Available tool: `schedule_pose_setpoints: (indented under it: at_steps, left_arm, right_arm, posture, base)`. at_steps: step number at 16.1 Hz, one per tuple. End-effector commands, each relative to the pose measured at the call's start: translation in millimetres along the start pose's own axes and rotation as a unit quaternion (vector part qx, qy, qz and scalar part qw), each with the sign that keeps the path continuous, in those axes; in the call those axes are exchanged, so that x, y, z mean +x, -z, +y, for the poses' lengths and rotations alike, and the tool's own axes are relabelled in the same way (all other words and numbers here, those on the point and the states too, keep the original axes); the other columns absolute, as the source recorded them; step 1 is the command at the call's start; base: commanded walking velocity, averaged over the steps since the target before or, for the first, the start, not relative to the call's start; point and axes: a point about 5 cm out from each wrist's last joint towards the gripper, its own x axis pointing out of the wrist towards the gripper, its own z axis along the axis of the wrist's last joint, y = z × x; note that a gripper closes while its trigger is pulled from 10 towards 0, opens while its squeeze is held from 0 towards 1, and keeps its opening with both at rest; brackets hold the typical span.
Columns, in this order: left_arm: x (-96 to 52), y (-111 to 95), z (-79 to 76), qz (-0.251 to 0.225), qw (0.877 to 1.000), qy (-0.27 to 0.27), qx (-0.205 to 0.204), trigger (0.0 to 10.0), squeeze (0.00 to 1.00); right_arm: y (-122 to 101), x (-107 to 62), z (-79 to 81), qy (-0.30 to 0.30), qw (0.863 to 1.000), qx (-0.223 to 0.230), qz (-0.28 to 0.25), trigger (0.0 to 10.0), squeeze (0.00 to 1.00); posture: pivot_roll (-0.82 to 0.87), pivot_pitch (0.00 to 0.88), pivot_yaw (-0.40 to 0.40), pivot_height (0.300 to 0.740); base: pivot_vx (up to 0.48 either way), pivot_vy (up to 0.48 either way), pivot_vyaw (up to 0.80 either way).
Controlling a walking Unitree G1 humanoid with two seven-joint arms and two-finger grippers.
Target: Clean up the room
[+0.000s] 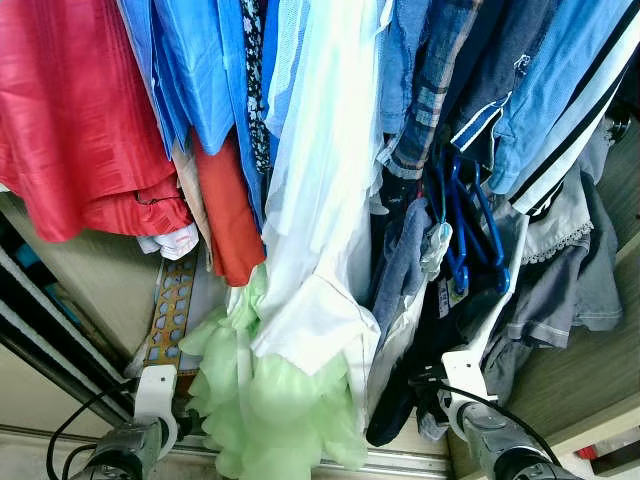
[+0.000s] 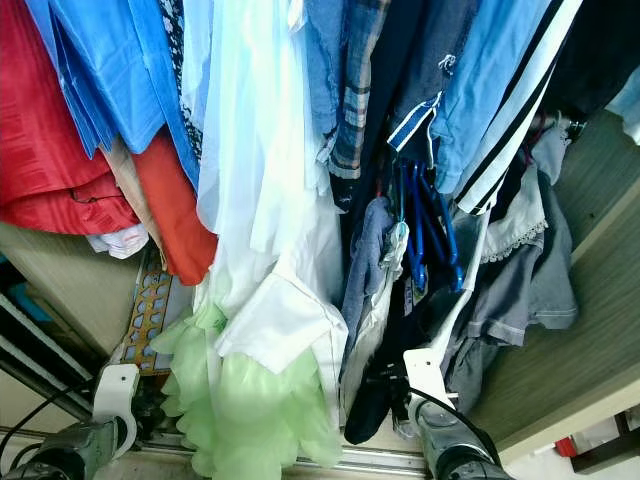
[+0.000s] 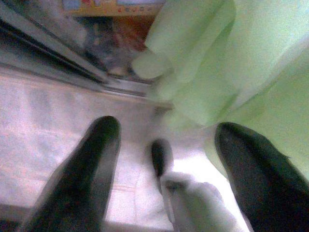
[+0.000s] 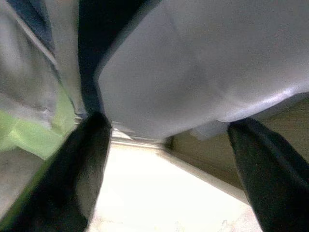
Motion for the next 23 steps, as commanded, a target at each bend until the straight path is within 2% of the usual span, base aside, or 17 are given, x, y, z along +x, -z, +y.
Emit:
schedule_pose_setpoints:
  at_steps: [1, 2, 4, 5, 6, 7, 8, 11, 12, 14, 15, 17, 19, 20, 21, 22, 23]
  left_arm:
    - [1.3, -38, -66.9, -0.066, 0.995, 0.077, 0.015, 10.0, 0.0]
    - [1.4, -38, -67.8, -0.062, 0.994, 0.074, 0.046, 10.0, 0.0]
    - [1.6, -37, -64.3, -0.06, 0.995, 0.069, 0.032, 10.0, 0.0]
    - [1.6, -37, -63.1, -0.059, 0.995, 0.067, 0.033, 10.0, 0.0]
    - [1.7, -37, -62.8, -0.058, 0.996, 0.067, 0.033, 10.0, 0.0]
    - [1.9, -35, -62.6, -0.055, 0.996, 0.064, 0.033, 10.0, 0.0]
    - [2.1, -33, -62.7, -0.05, 0.996, 0.063, 0.038, 10.0, 0.0]
    - [2.3, -31, -62.8, -0.041, 0.996, 0.059, 0.051, 10.0, 0.0]
    - [2.1, -34, -64.4, -0.047, 0.996, 0.059, 0.056, 10.0, 0.0]
    - [1.1, -43, -67.4, -0.059, 0.995, 0.069, 0.04, 10.0, 0.0]
    - [-1.1, -58, -68.9, -0.082, 0.992, 0.088, 0.045, 10.0, 0.0]
    - [-2.7, -67, -69.7, -0.098, 0.989, 0.097, 0.058, 10.0, 0.0]
    - [-9.9, -97, -64.0, -0.17, 0.979, 0.106, 0.045, 10.0, 0.0]
    - [-11.4, -102, -63.4, -0.176, 0.976, 0.12, 0.034, 10.0, 0.0]
    - [-14.5, -104, -64.0, -0.192, 0.965, 0.18, 0.001, 10.0, 0.0]
    - [-16.5, -101, -60.0, -0.208, 0.957, 0.203, -0.011, 10.0, 0.0]
    - [-17.4, -96, -54.7, -0.219, 0.955, 0.198, -0.003, 10.0, 0.0]
  right_arm:
    - [-53, -7.2, 57.3, -0.077, 0.994, -0.01, -0.075, 10.0, 0.0]
    - [-54, -7.1, 55.6, -0.072, 0.994, -0.018, -0.082, 10.0, 0.0]
    - [-49, -5.7, 50.1, -0.052, 0.996, 0.008, -0.066, 10.0, 0.0]
    - [-48, -5.3, 47.1, -0.03, 0.997, -0.024, -0.061, 10.0, 0.0]
    - [-47, -5.4, 48.2, -0.038, 0.997, -0.025, -0.062, 10.0, 0.0]
    - [-48, -5.6, 50.2, -0.057, 0.997, 0.008, -0.06, 10.0, 0.0]
    - [-48, -5.4, 49.0, -0.051, 0.997, 0.009, -0.057, 10.0, 0.0]
    - [-41, -5.0, 49.8, -0.039, 0.998, -0.04, -0.025, 10.0, 0.0]
    - [-47, -5.8, 52.1, -0.042, 0.997, -0.052, -0.042, 10.0, 0.0]
    - [-59, -7.7, 56.5, -0.055, 0.996, -0.032, -0.064, 10.0, 0.0]
    - [-71, -9.4, 56.2, -0.058, 0.994, -0.027, -0.084, 10.0, 0.0]
    - [-80, -10.6, 54.2, -0.055, 0.993, -0.03, -0.099, 10.0, 0.0]
    - [-102, -14.5, 49.9, -0.052, 0.989, -0.034, -0.137, 10.0, 0.0]
    - [-105, -15.3, 48.5, -0.047, 0.987, -0.042, -0.147, 10.0, 0.0]
    - [-109, -16.2, 47.3, -0.043, 0.985, -0.055, -0.159, 10.0, 0.0]
    - [-111, -16.8, 46.1, -0.043, 0.983, -0.06, -0.168, 10.0, 0.0]
    - [-112, -17.1, 44.3, -0.045, 0.982, -0.057, -0.176, 10.0, 0.0]
  posture:
    - [-0.07, 0.0, -0.007, 0.74]
    - [-0.07, 0.0, -0.015, 0.74]
    - [-0.07, 0.0, -0.018, 0.74]
    - [-0.07, 0.0, -0.019, 0.74]
    - [-0.07, 0.0, -0.019, 0.74]
    - [-0.07, 0.0, -0.016, 0.74]
    - [-0.07, 0.0, -0.016, 0.74]
    - [-0.06, 0.0, -0.019, 0.74]
    - [-0.06, 0.0, -0.019, 0.74]
    - [-0.07, 0.0, -0.019, 0.74]
    - [-0.07, 0.0, -0.021, 0.74]
    - [-0.06, 0.0, -0.024, 0.74]
    - [-0.06, 0.0, -0.043, 0.74]
    - [-0.06, 0.0, -0.047, 0.74]
    - [-0.05, 0.0, -0.049, 0.74]
    - [-0.04, 0.0, -0.053, 0.74]
    - [-0.04, 0.0, -0.057, 0.74]
  base:
    - [0.0, 0.0, 0.0]
    - [0.0, 0.0, 0.0]
    - [0.0, 0.0, 0.0]
    - [0.0, 0.0, 0.0]
    - [0.0, 0.0, 0.0]
    - [0.0, 0.0, 0.0]
    - [0.0, 0.0, 0.0]
    - [0.0, 0.0, 0.0]
    - [0.0, 0.0, 0.0]
    - [0.0, 0.0, 0.0]
    - [0.0, 0.0, 0.0]
    - [0.0, 0.0, 0.0]
    - [0.0, 0.0, 0.0]
    - [0.0, 0.0, 0.0]
    - [0.0, 0.0, 0.0]
    - [0.0, 0.0, 0.0]
    - [0.0, 0.0, 0.0]
